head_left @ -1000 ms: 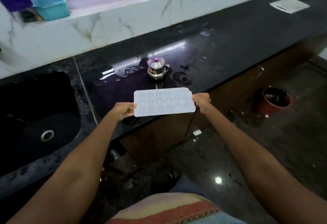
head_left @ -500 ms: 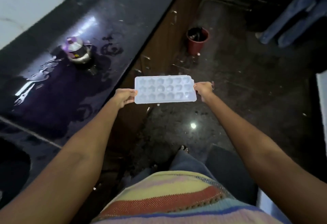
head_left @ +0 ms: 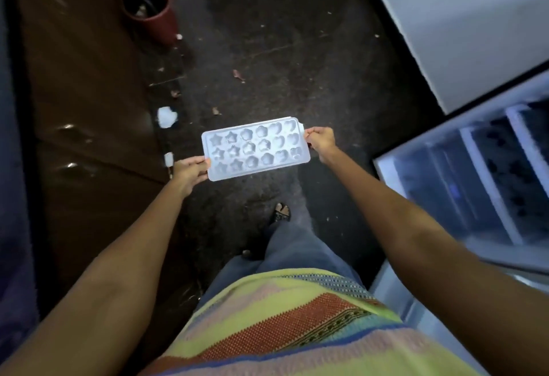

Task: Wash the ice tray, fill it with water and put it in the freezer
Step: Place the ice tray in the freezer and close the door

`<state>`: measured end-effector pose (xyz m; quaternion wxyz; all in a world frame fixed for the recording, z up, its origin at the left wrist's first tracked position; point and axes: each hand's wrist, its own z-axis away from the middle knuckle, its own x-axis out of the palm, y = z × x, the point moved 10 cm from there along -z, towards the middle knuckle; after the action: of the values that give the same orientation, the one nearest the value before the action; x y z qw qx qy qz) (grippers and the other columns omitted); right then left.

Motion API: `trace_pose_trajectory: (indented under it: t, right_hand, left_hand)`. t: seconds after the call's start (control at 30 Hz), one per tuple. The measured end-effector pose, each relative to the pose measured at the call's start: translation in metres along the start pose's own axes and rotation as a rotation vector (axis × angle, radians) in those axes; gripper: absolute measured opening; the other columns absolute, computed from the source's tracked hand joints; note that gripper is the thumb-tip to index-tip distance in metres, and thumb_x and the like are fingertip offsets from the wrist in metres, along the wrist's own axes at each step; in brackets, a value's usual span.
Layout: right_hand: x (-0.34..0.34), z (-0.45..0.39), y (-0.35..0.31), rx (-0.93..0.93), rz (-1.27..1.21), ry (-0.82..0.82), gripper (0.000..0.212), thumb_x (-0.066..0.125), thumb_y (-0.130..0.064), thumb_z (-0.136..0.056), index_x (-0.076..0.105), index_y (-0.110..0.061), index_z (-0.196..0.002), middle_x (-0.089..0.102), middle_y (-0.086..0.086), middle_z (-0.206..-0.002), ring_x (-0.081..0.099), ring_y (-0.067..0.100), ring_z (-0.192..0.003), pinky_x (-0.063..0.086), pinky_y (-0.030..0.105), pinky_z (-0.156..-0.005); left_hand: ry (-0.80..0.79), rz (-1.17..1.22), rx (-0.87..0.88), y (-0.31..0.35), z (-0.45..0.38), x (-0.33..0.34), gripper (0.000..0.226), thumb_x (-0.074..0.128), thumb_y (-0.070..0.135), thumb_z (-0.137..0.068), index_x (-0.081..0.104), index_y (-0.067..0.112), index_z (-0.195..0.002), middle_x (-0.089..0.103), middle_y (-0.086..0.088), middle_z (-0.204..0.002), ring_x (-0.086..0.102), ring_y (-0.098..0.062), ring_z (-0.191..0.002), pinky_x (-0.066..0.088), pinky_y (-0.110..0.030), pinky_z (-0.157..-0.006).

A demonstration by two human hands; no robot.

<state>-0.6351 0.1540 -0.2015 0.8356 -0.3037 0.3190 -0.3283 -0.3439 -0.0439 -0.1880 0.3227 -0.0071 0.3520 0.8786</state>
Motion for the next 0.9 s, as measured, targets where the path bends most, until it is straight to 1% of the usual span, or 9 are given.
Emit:
trace_pose_trajectory:
  t: [0.1,0.17,0.37,0.47,0.57,0.63,0.7,0.77,0.9]
  right_hand:
    - [-0.044,-0.006,0.025,0.062,-0.075,0.075,0.037,0.05,0.007,-0.083,0.057,-0.017,-0.056,0.055,0.0,-0.063,0.049,0.011,-0.06,0.042,0.025,-0.056]
    - [-0.067,-0.008,0.039,0.087,-0.106,0.113,0.037,0.049,0.008,-0.083,0.056,-0.017,-0.056,0.055,-0.001,-0.063,0.048,0.009,-0.058,0.04,0.023,-0.054]
    - [-0.122,-0.006,0.081,0.164,-0.2,0.255,0.036,0.049,0.008,-0.083,0.056,-0.017,-0.057,0.054,0.0,-0.066,0.046,0.009,-0.06,0.038,0.022,-0.057]
    - [-0.149,0.005,0.099,0.194,-0.273,0.345,0.031,0.049,0.007,-0.083,0.059,-0.014,-0.062,0.057,0.004,-0.074,0.046,0.008,-0.061,0.038,0.02,-0.057]
    - [-0.171,0.022,0.116,0.234,-0.35,0.446,0.03,0.049,0.007,-0.083,0.059,-0.013,-0.063,0.057,0.005,-0.077,0.045,0.007,-0.06,0.037,0.019,-0.056]
    - [-0.184,0.037,0.13,0.263,-0.405,0.524,0.034,0.051,0.006,-0.084,0.056,-0.017,-0.059,0.057,0.001,-0.071,0.046,0.006,-0.06,0.037,0.018,-0.055]
    - [-0.192,0.052,0.141,0.283,-0.445,0.589,0.035,0.051,0.005,-0.084,0.055,-0.018,-0.059,0.057,0.002,-0.074,0.048,0.008,-0.064,0.038,0.018,-0.057]
    - [-0.198,0.068,0.152,0.298,-0.481,0.648,0.036,0.051,0.005,-0.085,0.054,-0.018,-0.058,0.057,0.004,-0.076,0.048,0.01,-0.067,0.038,0.019,-0.057]
    - [-0.204,0.1,0.175,0.346,-0.564,0.763,0.037,0.049,0.006,-0.085,0.053,-0.017,-0.056,0.053,0.001,-0.065,0.044,0.01,-0.059,0.035,0.019,-0.055]
  left_hand:
    - [-0.09,-0.085,0.009,0.015,-0.008,0.048,0.039,0.058,0.001,-0.092,0.05,-0.009,-0.129,0.055,-0.024,-0.133,0.057,-0.024,-0.103,0.047,-0.035,-0.09]
    - [-0.148,-0.128,0.019,0.025,-0.011,0.075,0.038,0.057,-0.001,-0.092,0.05,-0.01,-0.128,0.054,-0.026,-0.133,0.055,-0.024,-0.1,0.047,-0.036,-0.09]
    - [-0.278,-0.288,0.064,0.053,-0.018,0.148,0.036,0.056,-0.004,-0.091,0.051,-0.013,-0.126,0.054,-0.029,-0.131,0.058,-0.026,-0.094,0.046,-0.038,-0.091]
    - [-0.363,-0.378,0.093,0.066,-0.015,0.185,0.036,0.054,-0.005,-0.092,0.05,-0.013,-0.127,0.053,-0.03,-0.132,0.057,-0.027,-0.093,0.045,-0.038,-0.091]
    - [-0.465,-0.462,0.121,0.074,-0.01,0.221,0.037,0.052,-0.005,-0.093,0.048,-0.014,-0.129,0.051,-0.03,-0.134,0.058,-0.022,-0.078,0.044,-0.038,-0.094]
    - [-0.523,-0.527,0.132,0.079,-0.007,0.245,0.038,0.051,-0.005,-0.093,0.047,-0.014,-0.13,0.05,-0.03,-0.135,0.057,-0.026,-0.093,0.043,-0.04,-0.099]
    - [-0.582,-0.595,0.149,0.085,-0.005,0.265,0.037,0.051,-0.005,-0.094,0.047,-0.014,-0.13,0.049,-0.03,-0.136,0.052,-0.026,-0.102,0.042,-0.042,-0.102]
    - [-0.65,-0.667,0.169,0.088,0.002,0.286,0.037,0.051,-0.004,-0.094,0.047,-0.014,-0.129,0.05,-0.029,-0.136,0.051,-0.024,-0.104,0.042,-0.042,-0.101]
    - [-0.758,-0.785,0.207,0.094,0.013,0.324,0.036,0.052,-0.003,-0.093,0.049,-0.014,-0.128,0.051,-0.03,-0.133,0.054,-0.027,-0.105,0.045,-0.04,-0.094]
